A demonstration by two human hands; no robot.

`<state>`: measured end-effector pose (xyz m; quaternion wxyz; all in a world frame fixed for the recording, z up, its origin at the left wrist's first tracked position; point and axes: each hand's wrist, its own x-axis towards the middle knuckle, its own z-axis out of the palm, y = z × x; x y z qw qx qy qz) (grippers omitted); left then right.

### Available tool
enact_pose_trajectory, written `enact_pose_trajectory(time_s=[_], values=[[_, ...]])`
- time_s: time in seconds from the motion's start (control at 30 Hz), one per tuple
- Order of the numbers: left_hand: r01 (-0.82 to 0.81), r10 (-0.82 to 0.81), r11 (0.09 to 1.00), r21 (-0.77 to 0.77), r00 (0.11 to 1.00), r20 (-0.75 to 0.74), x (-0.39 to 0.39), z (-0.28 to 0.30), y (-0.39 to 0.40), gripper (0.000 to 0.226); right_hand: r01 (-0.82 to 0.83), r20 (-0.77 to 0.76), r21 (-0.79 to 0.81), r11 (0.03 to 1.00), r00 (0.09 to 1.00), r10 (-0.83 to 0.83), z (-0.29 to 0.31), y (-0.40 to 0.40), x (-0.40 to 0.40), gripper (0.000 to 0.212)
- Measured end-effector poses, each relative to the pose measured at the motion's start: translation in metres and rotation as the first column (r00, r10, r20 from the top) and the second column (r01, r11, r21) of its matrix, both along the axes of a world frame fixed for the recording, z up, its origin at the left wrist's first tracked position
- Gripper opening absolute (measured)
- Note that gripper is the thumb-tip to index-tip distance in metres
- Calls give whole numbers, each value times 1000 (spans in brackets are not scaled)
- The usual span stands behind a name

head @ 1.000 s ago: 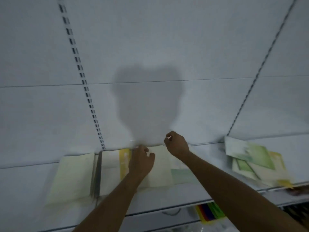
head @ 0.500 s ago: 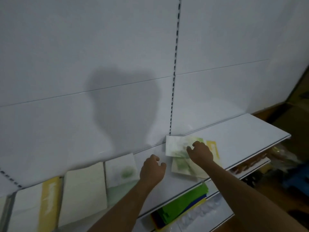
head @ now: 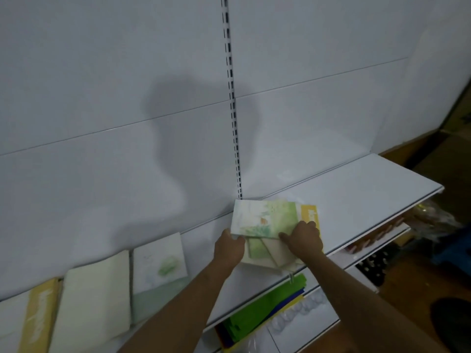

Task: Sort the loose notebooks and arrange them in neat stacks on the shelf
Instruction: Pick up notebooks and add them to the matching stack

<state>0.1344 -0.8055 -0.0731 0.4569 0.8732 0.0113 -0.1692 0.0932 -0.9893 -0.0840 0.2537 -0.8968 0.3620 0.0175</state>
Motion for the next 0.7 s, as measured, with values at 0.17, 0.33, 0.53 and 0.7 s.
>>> enact_pose_trajectory(time_s=[0.17,0.33,0.53,0.7], values=[[-115,113,993,-27,992,-50,1,-5,-4,49,10,-16,42,999,1000,-9,-1,-3,0,69],[-201,196,975,-96,979,-61,-5,-8,4,43,-72,-5,84,994,997,73,-4,-7,-3,73],[-346,230,843,-412,924,-306,-18,-8,32,22,-89,230,246,965,973,31,-2,9,-7,45],[-427,286,716,-552,901,-326,-18,6,74,4,-71,334,419,905,939,-81,6,60,11,23]])
